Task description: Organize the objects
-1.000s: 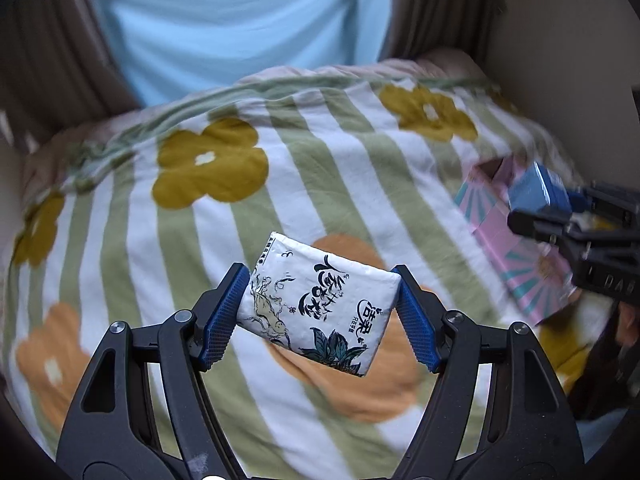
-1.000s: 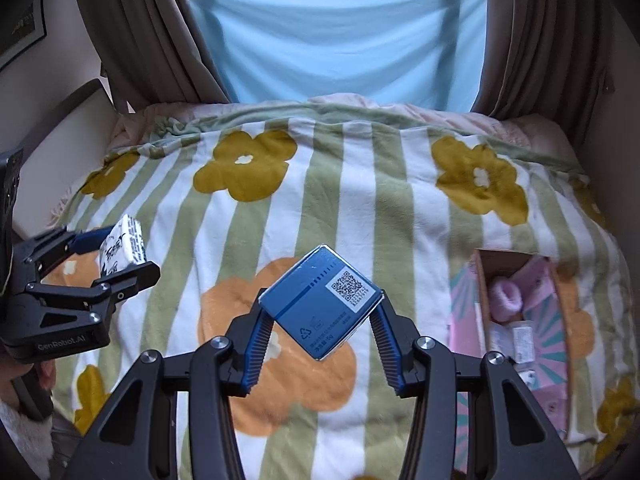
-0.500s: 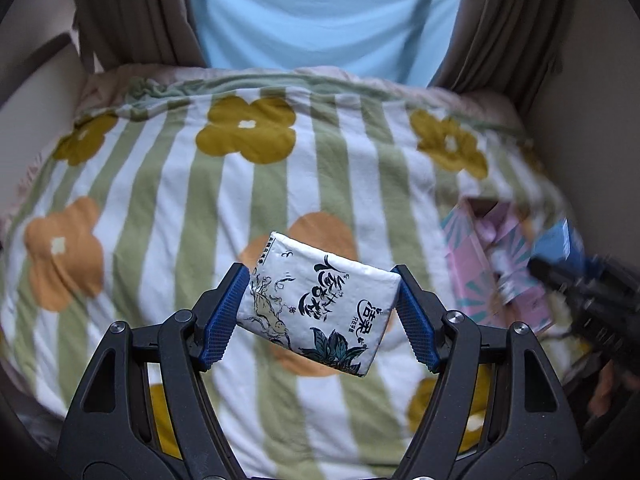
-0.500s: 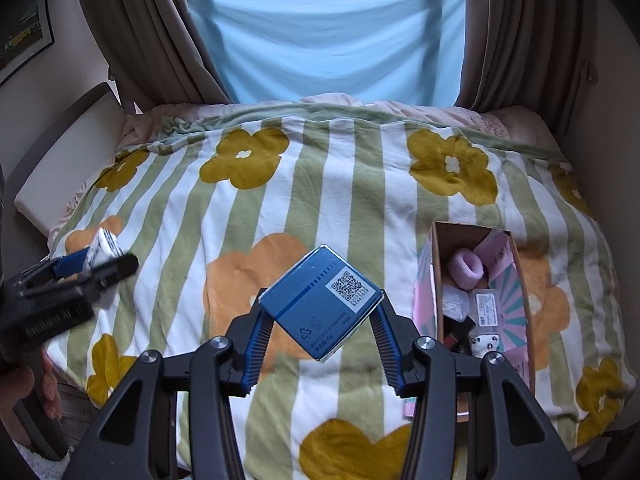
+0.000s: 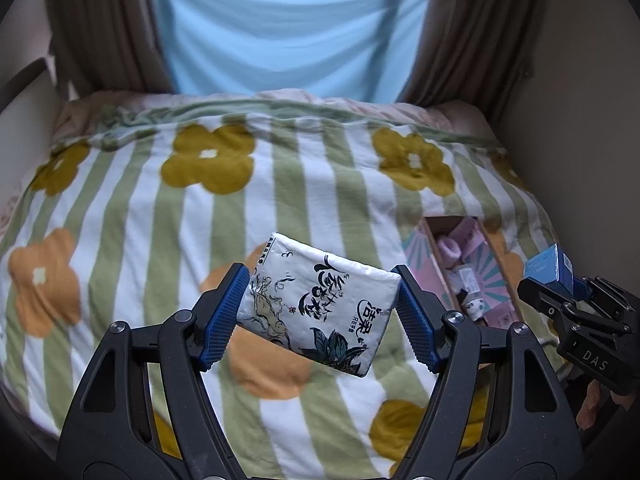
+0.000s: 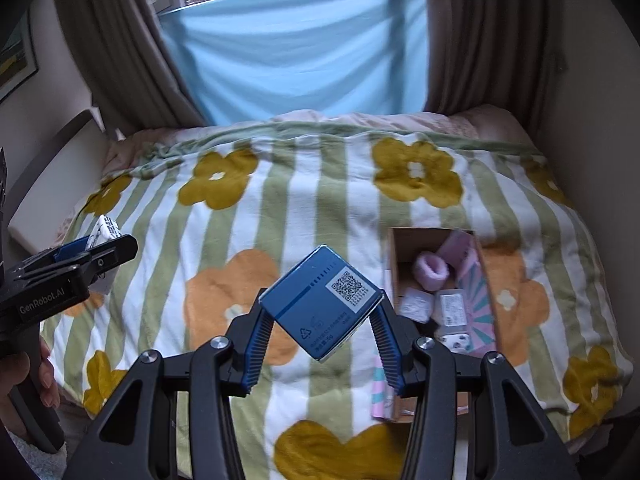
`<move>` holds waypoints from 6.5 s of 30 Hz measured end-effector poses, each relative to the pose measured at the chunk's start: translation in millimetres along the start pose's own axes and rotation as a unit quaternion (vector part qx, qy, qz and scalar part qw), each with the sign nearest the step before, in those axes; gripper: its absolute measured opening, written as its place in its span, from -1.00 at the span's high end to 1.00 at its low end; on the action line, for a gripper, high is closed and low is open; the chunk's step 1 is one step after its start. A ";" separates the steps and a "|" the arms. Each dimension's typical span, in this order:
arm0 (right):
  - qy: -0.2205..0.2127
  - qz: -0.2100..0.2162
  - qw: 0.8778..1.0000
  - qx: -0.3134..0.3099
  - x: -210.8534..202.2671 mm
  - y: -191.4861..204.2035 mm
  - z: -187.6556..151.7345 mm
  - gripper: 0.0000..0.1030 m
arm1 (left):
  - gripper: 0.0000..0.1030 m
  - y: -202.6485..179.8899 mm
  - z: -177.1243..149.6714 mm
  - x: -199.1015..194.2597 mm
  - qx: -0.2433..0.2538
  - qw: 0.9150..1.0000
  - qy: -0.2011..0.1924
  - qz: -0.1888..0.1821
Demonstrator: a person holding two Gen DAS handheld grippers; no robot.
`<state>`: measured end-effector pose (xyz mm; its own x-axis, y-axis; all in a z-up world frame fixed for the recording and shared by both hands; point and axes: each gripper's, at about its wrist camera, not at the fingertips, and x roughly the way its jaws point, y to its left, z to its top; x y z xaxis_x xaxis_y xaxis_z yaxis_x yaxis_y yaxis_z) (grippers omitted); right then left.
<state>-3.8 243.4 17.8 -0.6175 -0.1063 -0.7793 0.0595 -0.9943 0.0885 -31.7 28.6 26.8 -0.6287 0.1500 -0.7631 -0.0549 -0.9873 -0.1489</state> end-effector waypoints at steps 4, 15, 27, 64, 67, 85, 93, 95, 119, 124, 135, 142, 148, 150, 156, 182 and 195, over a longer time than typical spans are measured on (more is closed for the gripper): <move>0.001 -0.024 0.999 0.025 -1.9 -33.4 -1.5 0.13 | -0.36 -34.6 14.9 16.5 0.029 0.999 0.006 -0.022; 0.040 -0.079 0.993 0.072 28.5 -119.7 -23.4 0.13 | -0.36 -163.6 35.4 104.6 0.138 0.985 0.053 -0.092; 0.099 -0.068 0.986 0.114 101.5 -170.9 -60.2 0.13 | -0.36 -274.9 23.9 236.5 0.250 0.951 0.120 -0.141; 0.136 -0.028 0.980 0.142 161.1 -171.4 -113.2 -0.99 | -1.00 -325.9 -26.8 341.0 0.335 0.915 0.169 -0.148; 0.137 -0.029 0.980 0.140 161.9 -168.1 -112.0 -0.99 | -1.00 -324.5 -26.7 334.9 0.334 0.915 0.168 -0.151; 0.070 -0.008 0.995 0.070 65.1 -115.3 -41.6 -0.99 | -0.99 -262.3 33.1 181.4 0.248 0.953 0.106 -0.136; 0.053 0.012 0.998 0.015 28.1 -64.9 -17.6 -0.99 | -0.99 -180.4 53.5 89.6 0.167 0.979 0.069 -0.094; 0.048 0.019 0.999 0.010 23.6 -54.1 -14.3 -0.99 | -0.99 -154.2 51.1 68.7 0.147 0.984 0.058 -0.078; 0.044 0.015 0.999 -0.001 17.0 13.0 -11.7 -0.99 | -0.99 32.7 -57.3 2.5 -0.038 0.998 0.036 0.025; 0.041 0.011 0.999 -0.002 16.1 13.7 -10.1 -0.99 | -1.00 31.8 -55.7 0.1 -0.037 0.998 0.033 0.029; 0.041 0.011 0.999 -0.003 16.2 13.0 -9.8 -0.99 | -1.00 29.9 -53.5 1.7 -0.033 0.998 0.034 0.031; 0.043 0.010 0.999 -0.004 17.2 12.4 -8.3 -0.99 | -1.00 27.8 -49.6 5.5 -0.021 0.998 0.040 0.036; 0.045 0.010 0.999 -0.003 19.0 11.7 -6.3 -0.99 | -1.00 24.6 -48.2 5.9 -0.016 0.998 0.038 0.039; 0.045 0.010 0.999 -0.003 19.1 11.6 -6.5 -0.99 | -1.00 24.6 -47.8 6.2 -0.016 0.998 0.038 0.040; 0.044 0.009 0.999 -0.003 19.5 12.1 -6.6 -0.99 | -1.00 24.7 -47.0 6.8 -0.016 0.998 0.037 0.040; 0.044 0.010 0.999 -0.004 21.9 10.0 -3.5 -0.99 | -1.00 28.1 -37.7 8.9 -0.014 0.998 0.032 0.045; 0.036 0.002 0.999 -0.002 21.8 6.2 1.0 -0.99 | -1.00 26.2 -34.0 -3.2 -0.005 0.999 -0.007 0.053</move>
<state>-17.6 235.0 2.0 -0.5595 -0.1097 -0.8215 0.0644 -0.9940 0.0889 -4.8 4.0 4.0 -0.6409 0.0437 -0.7663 0.0207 -0.9970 -0.0742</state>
